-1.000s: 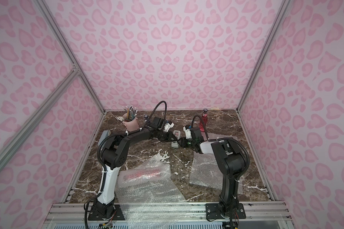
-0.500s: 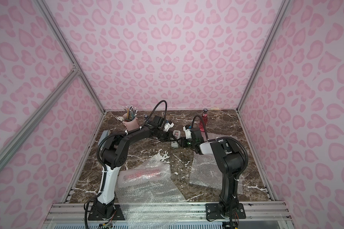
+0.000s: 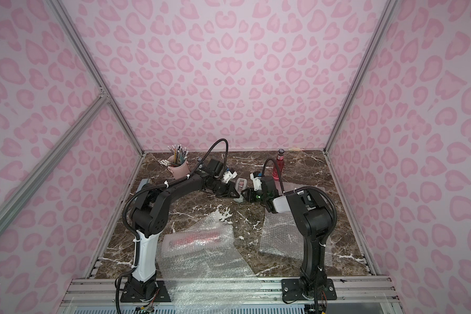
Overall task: Wrap wine bottles in bubble wrap
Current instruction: Tear off the tape using the Tape Cutter.
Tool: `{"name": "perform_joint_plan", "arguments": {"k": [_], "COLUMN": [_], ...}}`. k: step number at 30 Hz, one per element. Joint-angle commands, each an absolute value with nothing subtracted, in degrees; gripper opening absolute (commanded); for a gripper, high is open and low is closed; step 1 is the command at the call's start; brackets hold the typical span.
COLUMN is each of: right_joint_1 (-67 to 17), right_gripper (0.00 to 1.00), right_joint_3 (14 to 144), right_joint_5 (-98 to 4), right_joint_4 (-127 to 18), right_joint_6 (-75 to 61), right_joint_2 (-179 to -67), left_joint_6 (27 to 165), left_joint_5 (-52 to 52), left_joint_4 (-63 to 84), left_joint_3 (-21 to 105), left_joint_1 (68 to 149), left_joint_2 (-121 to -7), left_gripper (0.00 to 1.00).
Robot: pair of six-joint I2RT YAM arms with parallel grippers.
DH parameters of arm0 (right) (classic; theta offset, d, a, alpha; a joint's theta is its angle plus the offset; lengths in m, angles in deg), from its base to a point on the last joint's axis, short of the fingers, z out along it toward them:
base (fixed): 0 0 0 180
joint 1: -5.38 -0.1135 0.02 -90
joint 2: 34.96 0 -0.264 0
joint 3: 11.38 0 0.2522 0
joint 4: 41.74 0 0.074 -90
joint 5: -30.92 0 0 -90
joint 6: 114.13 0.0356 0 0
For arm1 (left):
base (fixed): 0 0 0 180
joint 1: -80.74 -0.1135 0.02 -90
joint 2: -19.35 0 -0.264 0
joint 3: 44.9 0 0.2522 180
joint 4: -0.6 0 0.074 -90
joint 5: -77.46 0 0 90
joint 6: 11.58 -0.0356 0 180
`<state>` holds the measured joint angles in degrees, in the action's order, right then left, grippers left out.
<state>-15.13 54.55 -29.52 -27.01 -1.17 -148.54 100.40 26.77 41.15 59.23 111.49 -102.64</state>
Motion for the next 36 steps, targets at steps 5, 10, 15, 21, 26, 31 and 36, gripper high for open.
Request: {"name": "perform_joint_plan", "arguments": {"k": [5, 10, 15, 21, 26, 31, 36], "right_joint_1": [-15.00, -15.04, -15.03, -15.03, -15.12, -15.10, -15.01], "right_gripper": [0.40, 0.40, 0.40, 0.39, 0.39, 0.40, 0.48], "right_joint_3": [53.79, 53.54, 53.17, 53.25, 53.40, 53.99, 53.40], "right_joint_5": [-36.93, -37.43, -37.47, -38.75, -39.83, -39.10, -36.95], "right_joint_4": [-35.06, -35.35, -35.10, -35.18, -35.39, -35.63, -35.41], "right_joint_6": [-1.71, -2.04, -1.93, -1.71, -1.81, -2.29, -5.19], "right_joint_2": [-150.13, -149.76, -149.66, -149.85, -149.74, -149.58, -145.19], "left_joint_6": [99.34, 99.75, 99.09, 97.15, 94.74, 94.24, 93.70], "left_joint_5": [25.43, 25.04, 22.09, 17.13, 9.86, 10.39, 11.08], "left_joint_4": [46.62, 46.64, 47.94, 51.93, 56.54, 55.43, 54.98], "left_joint_3": [55.88, 55.59, 55.66, 57.63, 58.46, 57.00, 57.26], "left_joint_1": [111.95, 112.29, 112.49, 113.22, 114.32, 114.32, 114.31], "left_joint_2": [-100.82, -102.37, -103.67, -107.70, -107.54, -104.95, -99.77], "left_gripper": [0.03, 0.03, 0.03, 0.03, 0.03, 0.03, 0.03]}}
